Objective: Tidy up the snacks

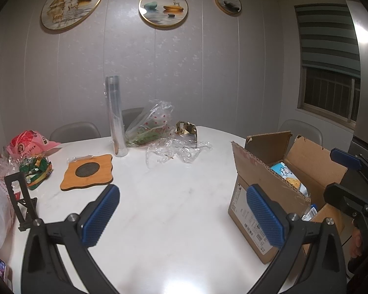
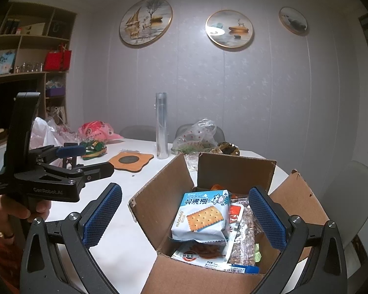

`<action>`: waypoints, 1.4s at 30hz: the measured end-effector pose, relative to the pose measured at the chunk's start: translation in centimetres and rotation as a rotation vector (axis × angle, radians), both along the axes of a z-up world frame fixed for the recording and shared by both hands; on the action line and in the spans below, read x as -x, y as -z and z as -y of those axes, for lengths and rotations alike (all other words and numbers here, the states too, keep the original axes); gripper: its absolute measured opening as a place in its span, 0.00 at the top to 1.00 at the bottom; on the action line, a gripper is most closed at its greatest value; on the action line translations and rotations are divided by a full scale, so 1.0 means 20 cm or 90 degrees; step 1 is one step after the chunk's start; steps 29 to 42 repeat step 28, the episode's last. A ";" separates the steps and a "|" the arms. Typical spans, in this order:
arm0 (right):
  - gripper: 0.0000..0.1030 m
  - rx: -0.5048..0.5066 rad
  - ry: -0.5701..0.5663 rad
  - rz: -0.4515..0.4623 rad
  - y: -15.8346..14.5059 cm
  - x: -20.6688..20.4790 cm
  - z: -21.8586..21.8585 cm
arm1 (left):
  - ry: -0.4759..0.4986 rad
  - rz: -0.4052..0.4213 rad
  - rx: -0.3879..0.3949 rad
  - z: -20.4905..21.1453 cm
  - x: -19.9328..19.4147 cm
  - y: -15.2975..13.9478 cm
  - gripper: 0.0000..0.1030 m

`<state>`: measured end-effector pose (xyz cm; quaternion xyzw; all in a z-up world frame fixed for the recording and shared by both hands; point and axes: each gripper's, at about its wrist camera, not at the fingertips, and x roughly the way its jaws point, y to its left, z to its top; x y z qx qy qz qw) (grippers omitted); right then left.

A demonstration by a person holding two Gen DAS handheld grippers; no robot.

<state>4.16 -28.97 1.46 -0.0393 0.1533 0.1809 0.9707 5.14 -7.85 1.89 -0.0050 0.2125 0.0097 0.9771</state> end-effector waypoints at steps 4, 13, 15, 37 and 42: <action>0.00 -0.001 -0.001 -0.001 0.00 0.00 0.00 | 0.000 0.000 0.000 0.00 0.00 0.00 0.01; 0.00 0.000 0.000 -0.001 0.00 0.00 0.00 | 0.001 -0.001 0.002 -0.02 0.00 0.00 0.01; 0.00 0.001 0.000 -0.002 0.00 0.00 -0.01 | 0.001 -0.002 0.002 -0.02 0.00 0.00 0.01; 0.00 0.001 0.001 -0.003 0.00 0.01 -0.01 | 0.001 -0.007 0.005 -0.03 -0.01 0.01 0.01; 0.00 0.001 0.001 -0.003 0.00 0.01 -0.01 | 0.001 -0.007 0.005 -0.03 -0.01 0.01 0.01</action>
